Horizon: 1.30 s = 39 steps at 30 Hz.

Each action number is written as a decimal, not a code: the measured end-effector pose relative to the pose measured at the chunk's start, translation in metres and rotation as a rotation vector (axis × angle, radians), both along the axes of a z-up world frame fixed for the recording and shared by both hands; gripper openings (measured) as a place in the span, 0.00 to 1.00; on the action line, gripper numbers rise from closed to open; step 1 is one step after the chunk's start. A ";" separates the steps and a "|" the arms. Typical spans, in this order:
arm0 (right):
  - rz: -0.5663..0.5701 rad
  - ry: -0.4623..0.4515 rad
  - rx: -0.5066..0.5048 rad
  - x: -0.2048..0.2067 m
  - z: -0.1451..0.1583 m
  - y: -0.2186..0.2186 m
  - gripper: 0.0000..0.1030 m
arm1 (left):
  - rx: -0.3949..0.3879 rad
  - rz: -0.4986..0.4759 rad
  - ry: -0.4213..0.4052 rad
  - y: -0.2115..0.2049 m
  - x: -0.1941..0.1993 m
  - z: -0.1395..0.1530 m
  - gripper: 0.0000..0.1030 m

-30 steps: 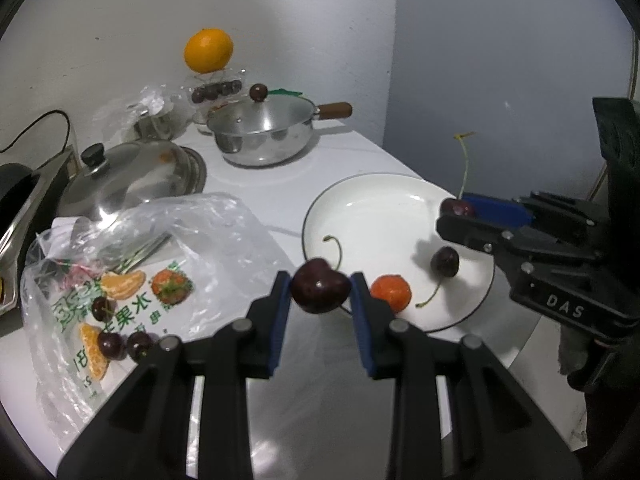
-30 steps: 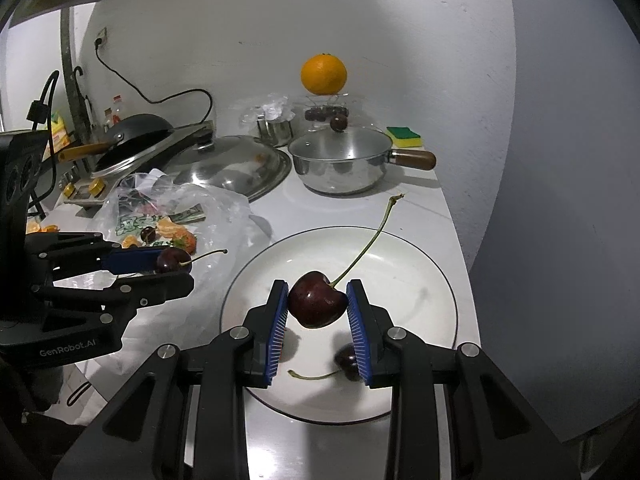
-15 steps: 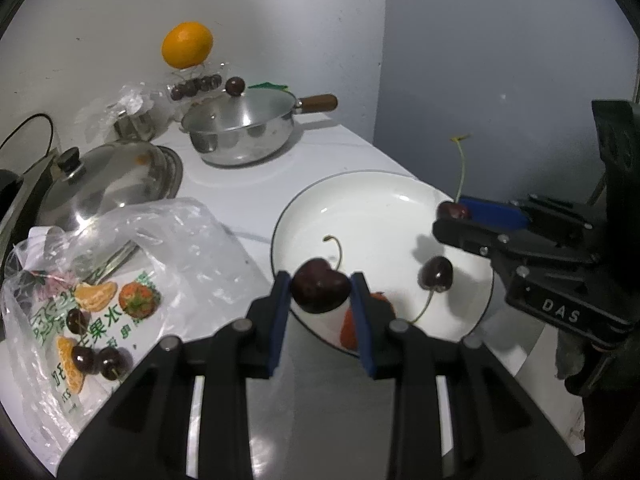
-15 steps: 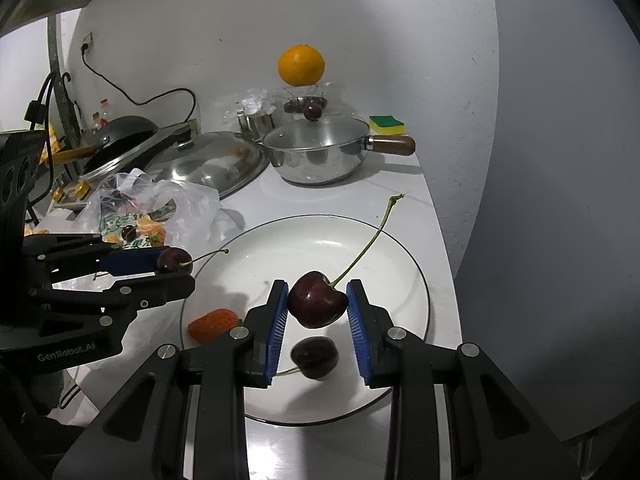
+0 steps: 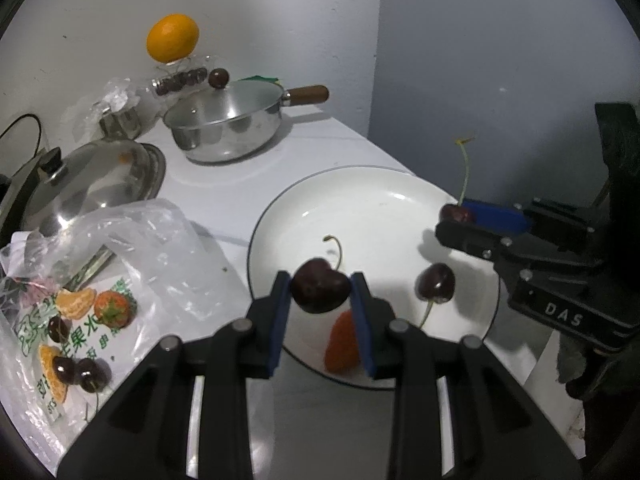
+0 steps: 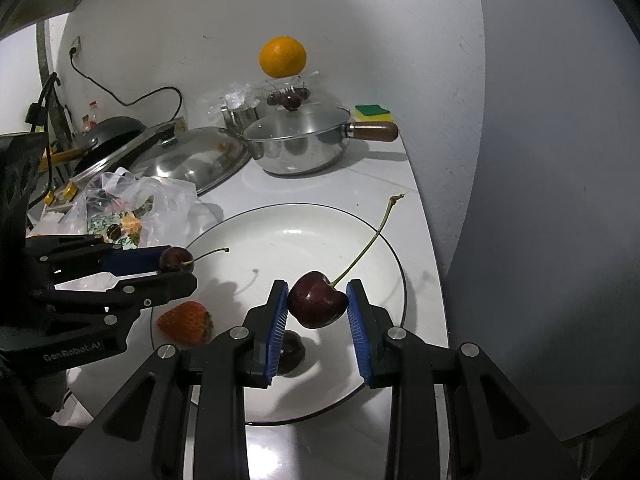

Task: Organize fruits
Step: 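Lower both grippers to the plate and open them to release the cherries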

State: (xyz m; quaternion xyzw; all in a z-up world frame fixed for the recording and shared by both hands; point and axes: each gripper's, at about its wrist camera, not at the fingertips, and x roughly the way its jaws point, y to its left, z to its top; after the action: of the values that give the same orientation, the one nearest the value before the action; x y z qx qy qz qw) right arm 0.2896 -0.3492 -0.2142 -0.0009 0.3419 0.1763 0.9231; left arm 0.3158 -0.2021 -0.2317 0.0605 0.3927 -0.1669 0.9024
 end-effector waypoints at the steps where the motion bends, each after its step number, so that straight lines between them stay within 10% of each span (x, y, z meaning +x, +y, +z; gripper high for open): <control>1: -0.003 0.002 -0.002 0.000 -0.001 -0.001 0.31 | -0.002 -0.004 0.000 -0.001 0.000 0.000 0.30; 35: -0.030 0.031 -0.028 0.003 -0.009 -0.002 0.37 | -0.036 -0.060 -0.004 -0.014 -0.001 0.003 0.36; 39: -0.042 0.028 -0.033 0.002 -0.006 -0.001 0.37 | -0.053 -0.047 -0.016 -0.008 -0.006 0.007 0.60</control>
State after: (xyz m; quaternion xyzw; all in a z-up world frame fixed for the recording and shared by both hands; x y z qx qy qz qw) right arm 0.2915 -0.3503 -0.2198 -0.0065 0.3577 0.1512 0.9215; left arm 0.3102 -0.2097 -0.2243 0.0473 0.3793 -0.1977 0.9027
